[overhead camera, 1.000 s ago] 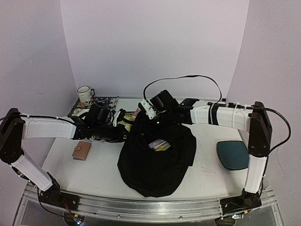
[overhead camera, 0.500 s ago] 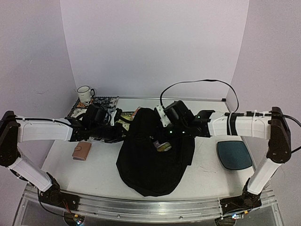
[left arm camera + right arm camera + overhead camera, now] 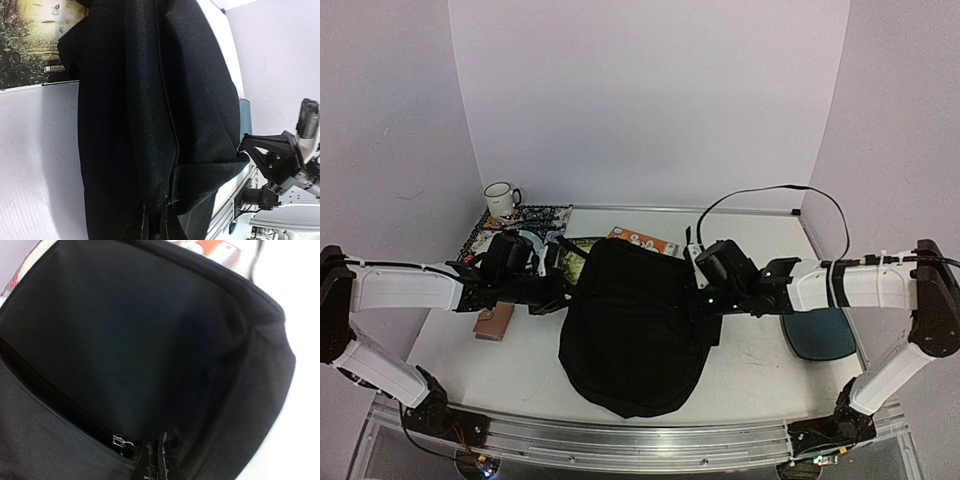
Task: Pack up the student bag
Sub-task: Zip the lower front pocket of the student bag, then adjust the student bag with the book.
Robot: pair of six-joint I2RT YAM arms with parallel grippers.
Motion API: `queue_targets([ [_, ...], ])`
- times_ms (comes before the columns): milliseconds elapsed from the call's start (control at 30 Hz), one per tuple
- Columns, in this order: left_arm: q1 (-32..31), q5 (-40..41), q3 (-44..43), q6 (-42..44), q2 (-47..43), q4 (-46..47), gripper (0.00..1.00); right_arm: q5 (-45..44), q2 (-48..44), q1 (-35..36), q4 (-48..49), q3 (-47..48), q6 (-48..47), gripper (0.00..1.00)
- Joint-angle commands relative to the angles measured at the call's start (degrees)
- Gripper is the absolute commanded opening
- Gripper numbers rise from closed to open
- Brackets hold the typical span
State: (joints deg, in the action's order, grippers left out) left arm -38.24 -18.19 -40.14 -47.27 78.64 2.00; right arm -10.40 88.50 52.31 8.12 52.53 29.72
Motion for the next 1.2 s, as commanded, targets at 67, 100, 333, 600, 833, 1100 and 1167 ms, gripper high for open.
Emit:
queue_targets([
  [67,4.04,3.21,2.87,-4.01,-2.62,4.48,0.0,-4.61,-6.42,-6.52,-5.04,-8.67,7.12,0.0],
  [100,4.54,2.94,3.67,-4.51,-2.57,5.0,0.0,-4.14,-6.59,-7.38,-5.05,-9.52,8.13,0.0],
  [333,6.56,3.16,7.34,-5.37,-0.61,6.69,0.0,-2.3,-3.65,-10.66,-5.05,-12.14,13.47,0.0],
  [600,8.09,5.08,9.77,-2.83,0.32,6.62,0.0,-1.57,-4.34,-13.81,-4.1,-15.34,16.05,0.0],
  [833,6.52,0.66,4.76,3.27,1.8,6.7,0.0,12.22,-3.62,-13.73,1.78,-10.27,5.2,0.04],
  [1100,4.43,0.13,-0.79,3.15,2.78,6.7,0.0,16.68,-7.55,-12.55,-1.87,-4.96,1.6,0.37],
  [1167,3.57,0.29,-1.36,2.77,3.1,6.7,0.0,15.73,-8.35,-11.99,-2.7,-5.5,2.62,0.46],
])
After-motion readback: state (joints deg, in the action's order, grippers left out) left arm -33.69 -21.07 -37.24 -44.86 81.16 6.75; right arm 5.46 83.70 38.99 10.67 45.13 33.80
